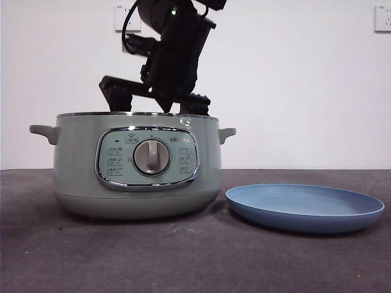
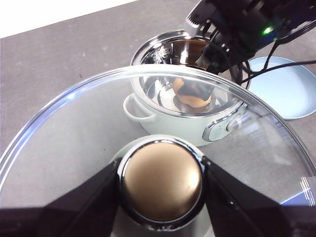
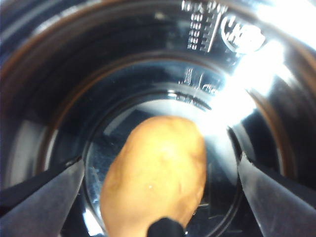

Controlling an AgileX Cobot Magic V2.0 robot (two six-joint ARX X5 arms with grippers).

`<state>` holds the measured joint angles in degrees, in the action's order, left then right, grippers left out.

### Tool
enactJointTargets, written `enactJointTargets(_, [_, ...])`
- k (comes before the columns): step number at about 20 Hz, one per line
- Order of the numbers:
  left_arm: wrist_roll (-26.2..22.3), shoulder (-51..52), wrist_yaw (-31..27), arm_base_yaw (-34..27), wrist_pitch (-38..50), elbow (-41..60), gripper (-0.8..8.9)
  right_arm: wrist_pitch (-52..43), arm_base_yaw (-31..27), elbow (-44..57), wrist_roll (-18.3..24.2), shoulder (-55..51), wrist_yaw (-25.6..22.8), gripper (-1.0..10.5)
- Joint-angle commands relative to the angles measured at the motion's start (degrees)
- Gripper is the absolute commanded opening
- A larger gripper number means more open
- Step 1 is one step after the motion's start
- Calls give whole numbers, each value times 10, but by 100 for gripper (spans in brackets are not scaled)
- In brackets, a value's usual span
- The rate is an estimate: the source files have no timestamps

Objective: Take the potato out from the steamer,put the potato on the plate,close the lid

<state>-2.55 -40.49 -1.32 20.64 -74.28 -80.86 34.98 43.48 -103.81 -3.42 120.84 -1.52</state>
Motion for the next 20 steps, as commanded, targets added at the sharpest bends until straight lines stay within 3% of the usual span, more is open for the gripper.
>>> enactJointTargets(1, [-7, 6, 2, -1, 26, -7, -9, -2, 2, 0, 0, 23, -1, 592])
enactJointTargets(4, [-11, 6, 2, -1, 26, -7, -9, -2, 2, 0, -2, 30, -1, 584])
enactJointTargets(10, [-12, 6, 2, -1, 26, -7, -9, 2, 2, 0, -10, 30, 1, 26])
enactJointTargets(11, [-13, 6, 2, -1, 26, -7, -9, -1, 2, 0, -10, 30, 1, -15])
enactJointTargets(15, [-17, 6, 2, -1, 27, -7, -9, -1, 2, -6, -9, -2, 1, -15])
enactJointTargets(20, [-19, 5, 3, -1, 45, -7, -9, 46, 0, -6, 7, -121, -2, -16])
